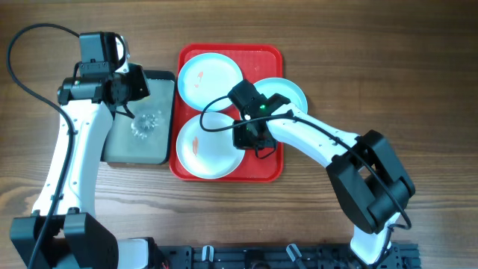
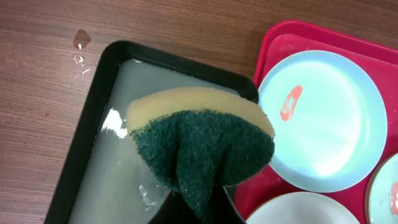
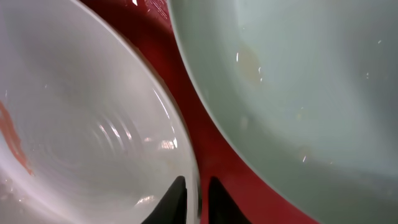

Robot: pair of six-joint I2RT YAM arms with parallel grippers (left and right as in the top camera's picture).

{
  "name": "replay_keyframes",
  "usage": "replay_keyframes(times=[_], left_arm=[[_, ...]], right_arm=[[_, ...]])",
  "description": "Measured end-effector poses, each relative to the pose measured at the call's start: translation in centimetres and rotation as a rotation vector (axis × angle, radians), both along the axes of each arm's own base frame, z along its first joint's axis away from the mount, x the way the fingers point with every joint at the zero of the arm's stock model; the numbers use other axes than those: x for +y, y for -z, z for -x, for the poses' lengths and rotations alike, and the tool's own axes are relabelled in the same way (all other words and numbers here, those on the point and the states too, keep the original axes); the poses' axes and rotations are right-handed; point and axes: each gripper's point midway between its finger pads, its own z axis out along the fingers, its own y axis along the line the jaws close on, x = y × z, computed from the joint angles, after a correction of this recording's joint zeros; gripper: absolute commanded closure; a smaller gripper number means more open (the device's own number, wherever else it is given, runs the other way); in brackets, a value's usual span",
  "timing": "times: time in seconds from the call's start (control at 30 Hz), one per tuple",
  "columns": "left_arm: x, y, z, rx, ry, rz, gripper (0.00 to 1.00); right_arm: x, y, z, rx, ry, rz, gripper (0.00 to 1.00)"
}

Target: Clean dirty plates on tray and stack at the side

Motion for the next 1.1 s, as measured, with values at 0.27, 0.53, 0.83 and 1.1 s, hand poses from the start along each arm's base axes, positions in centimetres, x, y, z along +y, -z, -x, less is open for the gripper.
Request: replay_keyframes(times=[0.27, 0.53, 0.83, 1.1], left_arm=[[0.0, 0.01, 0.02, 0.001, 0.0, 0.0, 0.96], [0.0, 0.06, 0.1, 0.005, 0.0, 0.0, 0.96], [0.0, 0.06, 0.1, 0.005, 0.0, 0.0, 0.96], [0.0, 0.06, 0.1, 0.005, 0.0, 0.0, 0.96]], right_arm=[[0.02, 0.03, -0.03, -0.001, 0.001, -0.001, 0.87], [-0.34, 0.76, 0.43, 0.013, 0.026, 0.004, 0.93], [0.01, 0.65, -0.01, -0.003, 0.03, -0.011, 0.86], [0.22, 0.58, -0.27, -0.015, 0.03, -0.02, 0.89]])
